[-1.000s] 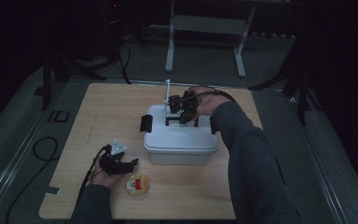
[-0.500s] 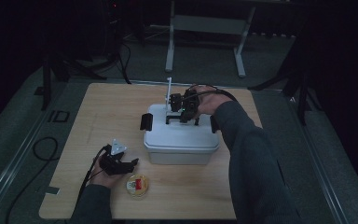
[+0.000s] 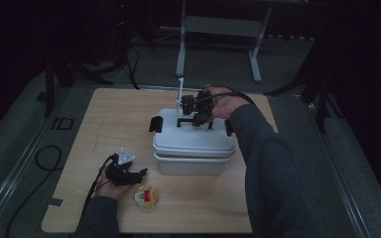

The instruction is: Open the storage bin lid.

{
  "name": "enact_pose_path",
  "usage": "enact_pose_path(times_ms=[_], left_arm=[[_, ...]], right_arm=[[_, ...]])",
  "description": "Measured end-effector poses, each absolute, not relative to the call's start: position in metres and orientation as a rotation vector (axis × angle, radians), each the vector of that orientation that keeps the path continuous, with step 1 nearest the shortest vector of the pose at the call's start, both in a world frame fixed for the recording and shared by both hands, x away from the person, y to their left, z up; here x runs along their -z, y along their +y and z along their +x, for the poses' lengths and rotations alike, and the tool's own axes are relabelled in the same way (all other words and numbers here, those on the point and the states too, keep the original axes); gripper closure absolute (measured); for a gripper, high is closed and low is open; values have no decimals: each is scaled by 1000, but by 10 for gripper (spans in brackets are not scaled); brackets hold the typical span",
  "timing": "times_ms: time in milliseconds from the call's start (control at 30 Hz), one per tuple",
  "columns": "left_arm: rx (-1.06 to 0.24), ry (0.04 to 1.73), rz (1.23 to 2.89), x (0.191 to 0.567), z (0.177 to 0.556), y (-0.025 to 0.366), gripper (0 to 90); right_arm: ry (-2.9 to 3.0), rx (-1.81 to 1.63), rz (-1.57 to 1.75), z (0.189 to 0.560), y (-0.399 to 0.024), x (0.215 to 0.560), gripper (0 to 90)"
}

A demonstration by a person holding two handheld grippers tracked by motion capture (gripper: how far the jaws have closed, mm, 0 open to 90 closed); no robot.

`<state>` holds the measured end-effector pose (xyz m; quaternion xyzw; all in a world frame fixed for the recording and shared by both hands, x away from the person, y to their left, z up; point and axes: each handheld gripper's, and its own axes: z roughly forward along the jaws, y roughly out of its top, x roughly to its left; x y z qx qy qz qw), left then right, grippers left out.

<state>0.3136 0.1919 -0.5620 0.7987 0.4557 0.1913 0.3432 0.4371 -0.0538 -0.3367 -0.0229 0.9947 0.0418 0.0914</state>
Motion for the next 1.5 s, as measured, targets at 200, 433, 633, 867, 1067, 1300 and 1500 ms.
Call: enact_pose_path(times_ms=[200, 433, 633, 867, 1067, 1300, 1500], left_arm=[[-496, 1185, 2077, 562, 314, 192, 262], [-497, 1185, 2076, 562, 314, 192, 262], [-497, 1185, 2076, 562, 314, 192, 262], [-498, 1184, 2074, 562, 314, 192, 262], [-498, 1183, 2075, 562, 314, 192, 262], [-497, 1184, 2074, 562, 314, 192, 262], [-498, 1183, 2076, 562, 314, 192, 262]], right_arm=[[2940, -115, -62, 438, -59, 332, 843], [2930, -112, -42, 438, -65, 326, 843], [2923, -115, -30, 438, -70, 323, 843], [2915, -135, -16, 437, -75, 317, 843], [2906, -136, 9, 437, -82, 313, 842], [2898, -130, 21, 437, -89, 308, 842], [2886, -144, 54, 436, -99, 301, 842]])
